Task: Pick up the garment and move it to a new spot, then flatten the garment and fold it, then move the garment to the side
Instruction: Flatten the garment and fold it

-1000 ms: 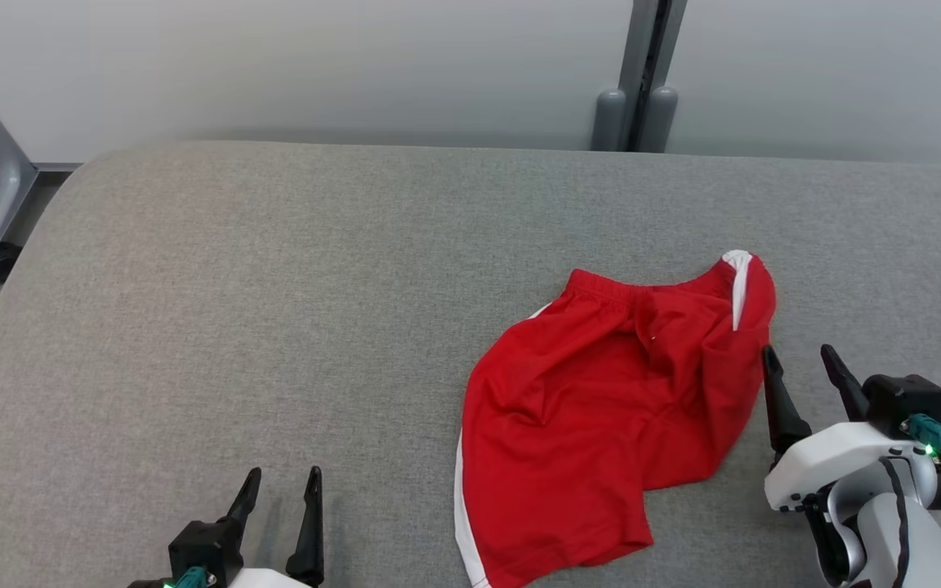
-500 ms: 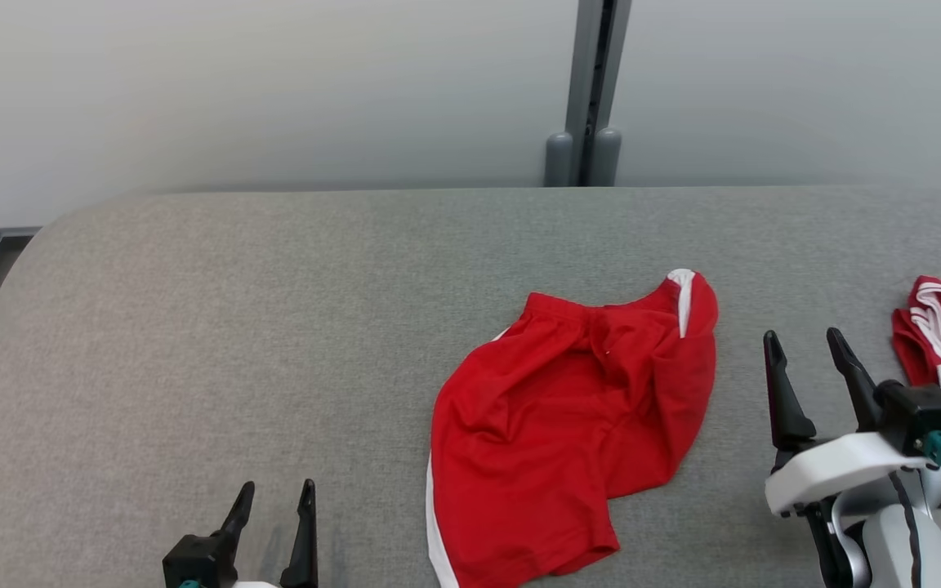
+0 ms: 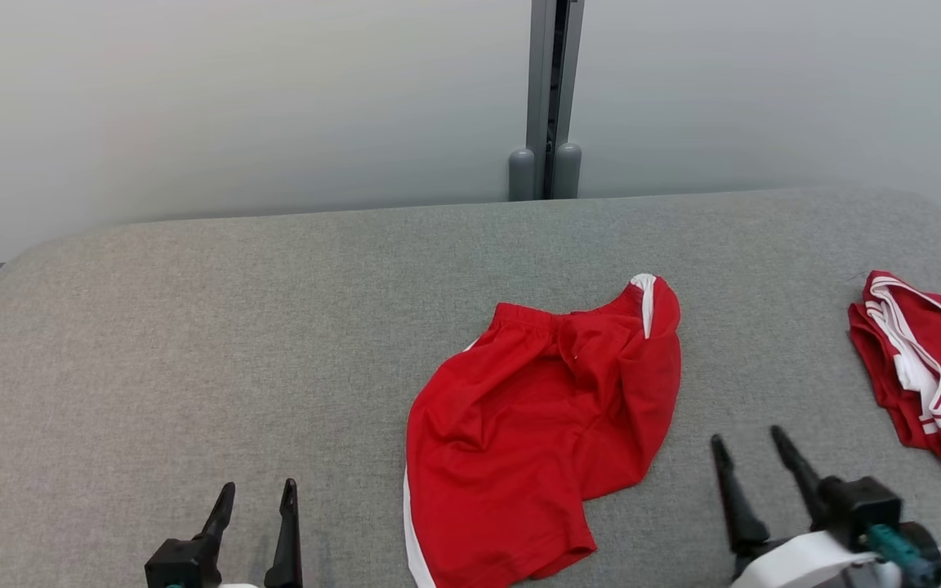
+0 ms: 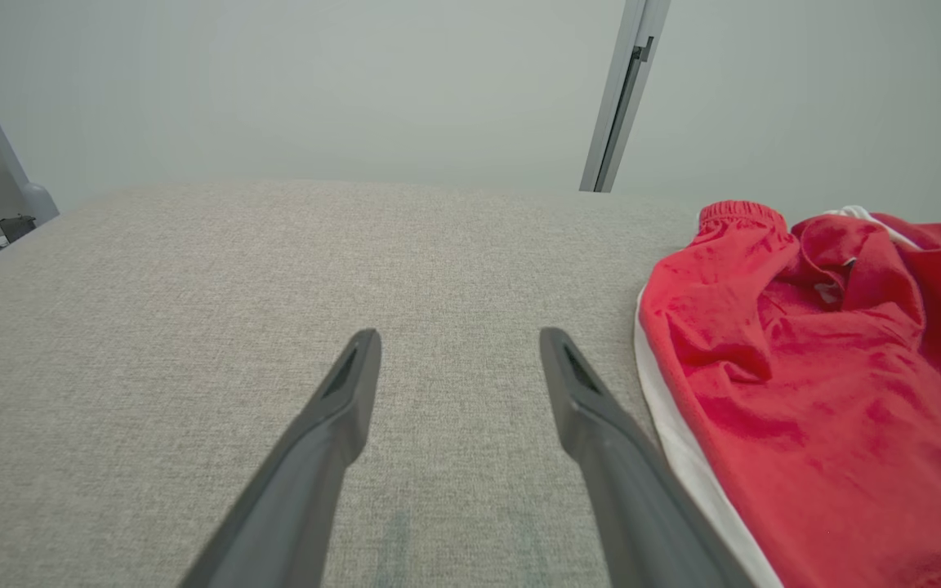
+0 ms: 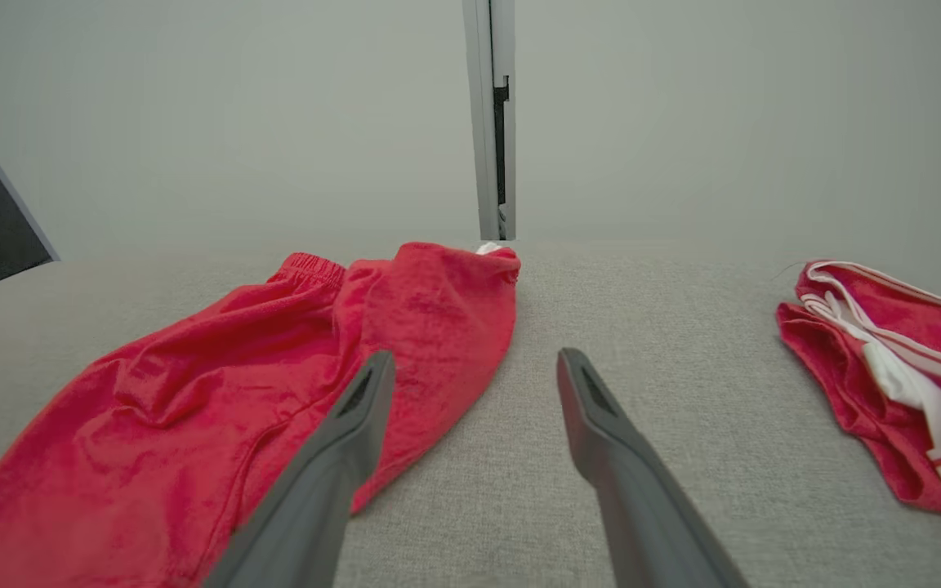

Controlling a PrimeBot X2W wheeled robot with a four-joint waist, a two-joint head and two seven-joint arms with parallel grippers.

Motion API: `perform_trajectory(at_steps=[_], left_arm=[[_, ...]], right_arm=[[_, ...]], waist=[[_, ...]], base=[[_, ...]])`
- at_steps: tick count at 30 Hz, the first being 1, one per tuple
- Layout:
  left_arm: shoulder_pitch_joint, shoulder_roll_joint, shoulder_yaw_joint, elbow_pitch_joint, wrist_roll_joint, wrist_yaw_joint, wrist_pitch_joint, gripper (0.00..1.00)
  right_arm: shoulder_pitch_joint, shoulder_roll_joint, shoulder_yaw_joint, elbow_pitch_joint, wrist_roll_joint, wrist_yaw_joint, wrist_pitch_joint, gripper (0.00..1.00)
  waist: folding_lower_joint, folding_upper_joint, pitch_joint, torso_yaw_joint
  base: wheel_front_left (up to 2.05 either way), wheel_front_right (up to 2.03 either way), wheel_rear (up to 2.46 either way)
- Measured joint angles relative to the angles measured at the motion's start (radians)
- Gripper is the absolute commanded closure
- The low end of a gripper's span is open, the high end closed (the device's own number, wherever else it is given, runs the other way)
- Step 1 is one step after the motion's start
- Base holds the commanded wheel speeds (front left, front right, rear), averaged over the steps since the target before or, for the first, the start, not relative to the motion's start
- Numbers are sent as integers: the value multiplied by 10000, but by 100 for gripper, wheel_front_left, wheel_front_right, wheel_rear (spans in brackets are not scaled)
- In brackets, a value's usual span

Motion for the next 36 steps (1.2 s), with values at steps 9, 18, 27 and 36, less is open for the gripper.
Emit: perform_trajectory(at_steps=[9,18,27,36], left_arm=[[4,-2,-171,102,-2,-46,0,0],[-16,2,-244,165,-31,-48,0,0],[-161,4,-385,201,-107,-56,0,0],[-211,4,-420,228,-194,-12,0,0]], right_arm=[[-132,4,3478,209,105,0,0,0],[-1394,-290,6763,1262,1235,2,0,0],[-2598,-464,8688,3436,1906,2,50,0],[-3493,-286,9267,4368,2387,4,15,100]], waist=[[0,0,179,422],[0,0,439,1127],[1,0,742,1672],[0,0,900,1913]], base=[[0,0,0],[0,0,0],[0,0,0],[0,0,0]])
